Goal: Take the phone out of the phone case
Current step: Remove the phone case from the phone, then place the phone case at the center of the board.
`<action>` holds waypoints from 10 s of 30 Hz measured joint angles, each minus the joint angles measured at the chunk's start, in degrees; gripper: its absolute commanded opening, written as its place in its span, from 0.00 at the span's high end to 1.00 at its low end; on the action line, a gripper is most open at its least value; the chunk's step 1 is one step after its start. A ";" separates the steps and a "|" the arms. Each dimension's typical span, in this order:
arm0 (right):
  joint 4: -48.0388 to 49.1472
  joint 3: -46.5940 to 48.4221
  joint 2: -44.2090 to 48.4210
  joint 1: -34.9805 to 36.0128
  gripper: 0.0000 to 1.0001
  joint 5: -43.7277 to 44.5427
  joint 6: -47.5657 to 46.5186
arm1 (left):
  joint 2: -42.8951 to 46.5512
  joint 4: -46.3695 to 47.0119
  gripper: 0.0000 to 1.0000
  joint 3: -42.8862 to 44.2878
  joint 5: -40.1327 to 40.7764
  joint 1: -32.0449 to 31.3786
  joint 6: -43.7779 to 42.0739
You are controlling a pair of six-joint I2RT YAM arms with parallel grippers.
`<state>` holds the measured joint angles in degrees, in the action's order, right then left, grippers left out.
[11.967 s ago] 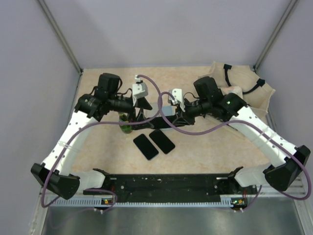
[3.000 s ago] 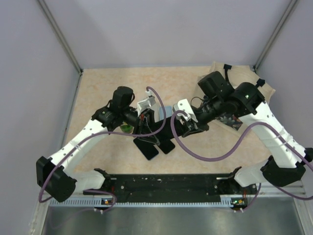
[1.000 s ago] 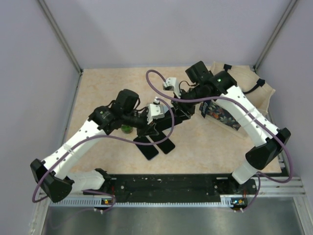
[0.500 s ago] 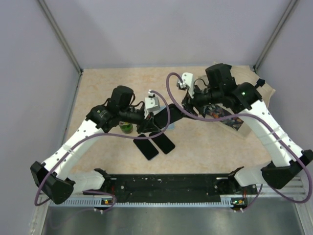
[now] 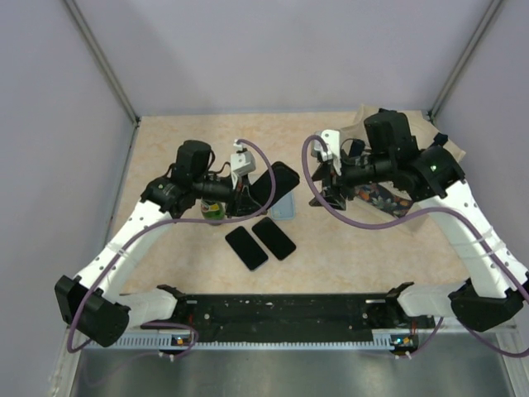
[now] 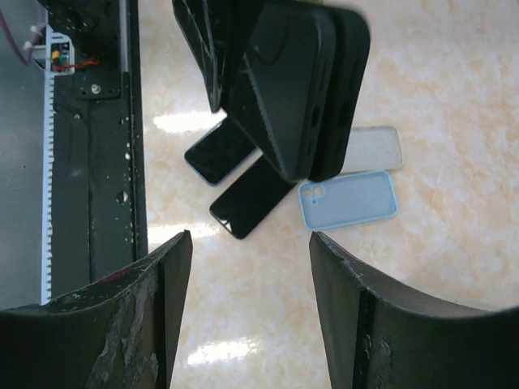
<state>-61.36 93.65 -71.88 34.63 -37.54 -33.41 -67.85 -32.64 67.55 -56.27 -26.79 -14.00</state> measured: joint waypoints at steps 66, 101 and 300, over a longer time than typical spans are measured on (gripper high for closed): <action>8.07 -0.55 -8.15 0.87 0.56 -9.97 -2.51 | -0.59 -4.85 1.00 -3.19 4.22 -1.53 -2.51; 6.27 -0.59 -14.91 1.01 0.70 -13.25 -6.71 | -1.66 -5.57 1.00 -3.15 20.87 -6.58 -4.70; 0.44 -24.76 10.40 -18.01 1.00 -1.57 1.07 | -56.65 56.85 0.97 8.76 32.00 -2.69 75.54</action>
<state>-60.93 68.88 -61.47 16.62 -39.11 -32.34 -124.51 24.21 76.31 -24.27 -29.47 61.54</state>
